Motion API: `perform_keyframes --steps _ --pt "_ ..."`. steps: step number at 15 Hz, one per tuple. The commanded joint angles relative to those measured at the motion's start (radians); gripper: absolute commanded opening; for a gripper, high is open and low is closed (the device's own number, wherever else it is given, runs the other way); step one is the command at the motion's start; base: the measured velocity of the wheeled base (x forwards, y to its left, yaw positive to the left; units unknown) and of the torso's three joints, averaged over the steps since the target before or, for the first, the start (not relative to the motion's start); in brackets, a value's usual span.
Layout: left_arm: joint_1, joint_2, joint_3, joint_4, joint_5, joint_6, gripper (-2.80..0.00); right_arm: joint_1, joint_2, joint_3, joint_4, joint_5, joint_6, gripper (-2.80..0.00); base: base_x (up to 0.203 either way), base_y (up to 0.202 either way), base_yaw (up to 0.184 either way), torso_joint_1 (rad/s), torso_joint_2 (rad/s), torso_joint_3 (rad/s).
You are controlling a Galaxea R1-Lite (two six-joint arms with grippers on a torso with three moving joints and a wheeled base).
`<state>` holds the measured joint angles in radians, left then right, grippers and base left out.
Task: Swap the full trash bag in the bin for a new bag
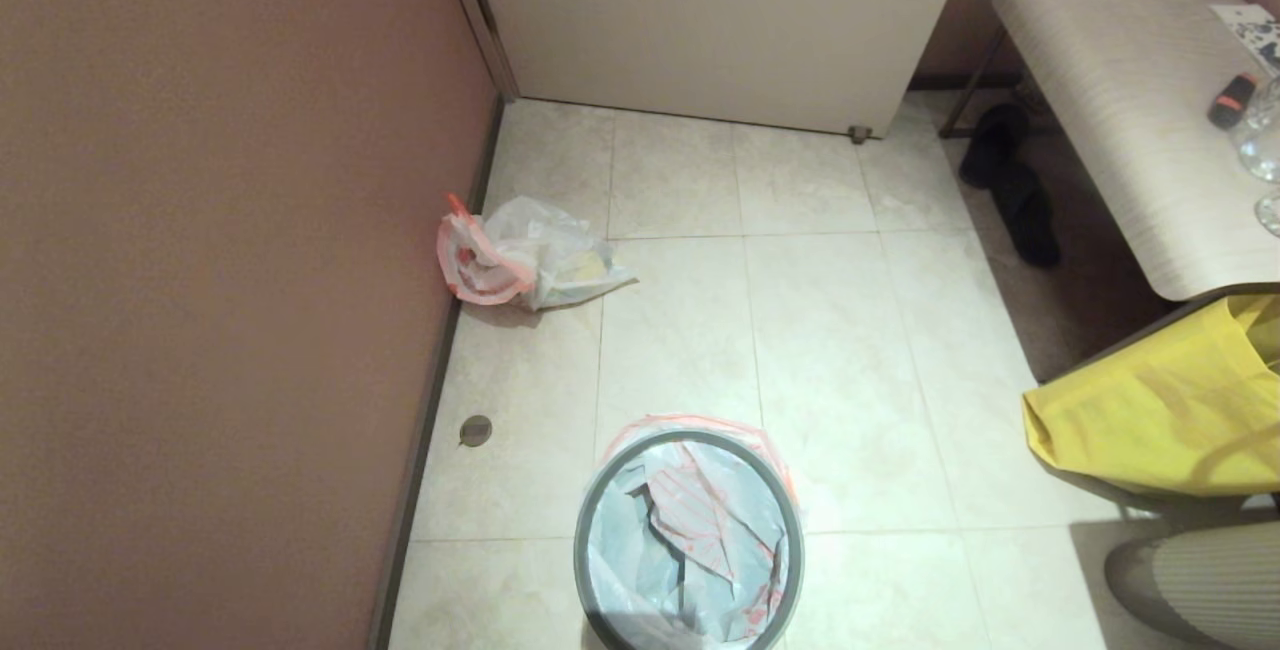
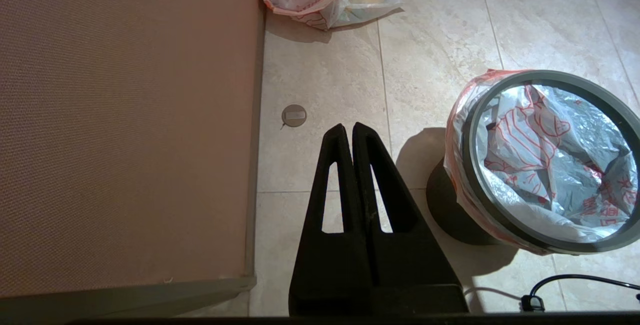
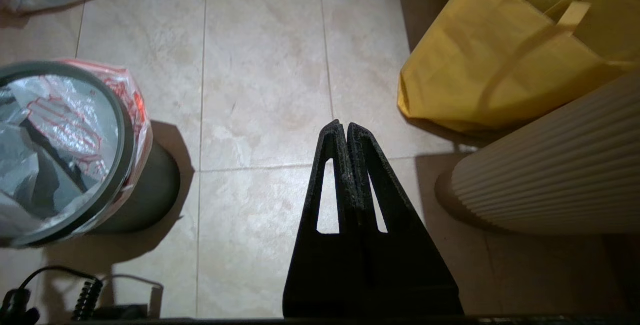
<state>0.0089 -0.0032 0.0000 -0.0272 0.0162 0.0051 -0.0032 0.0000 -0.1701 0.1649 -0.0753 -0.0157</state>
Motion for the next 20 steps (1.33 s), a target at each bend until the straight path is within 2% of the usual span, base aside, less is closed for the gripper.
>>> perform_keyframes --steps 1,4,20 --pt "0.0 0.003 0.0 0.0 0.001 -0.001 -2.8 0.001 0.002 0.052 0.001 0.023 0.007 -2.8 0.0 0.0 0.0 0.0 0.0 0.0" --pt "0.0 0.003 0.0 0.0 0.001 -0.001 -2.8 0.002 0.002 0.115 -0.018 0.057 0.03 -2.8 0.0 0.0 0.0 0.0 0.0 0.0" --pt "0.0 0.003 0.0 0.0 0.001 -0.001 -2.8 0.002 0.002 0.116 -0.019 0.055 0.039 -2.8 0.0 0.0 0.0 0.0 0.0 0.0"
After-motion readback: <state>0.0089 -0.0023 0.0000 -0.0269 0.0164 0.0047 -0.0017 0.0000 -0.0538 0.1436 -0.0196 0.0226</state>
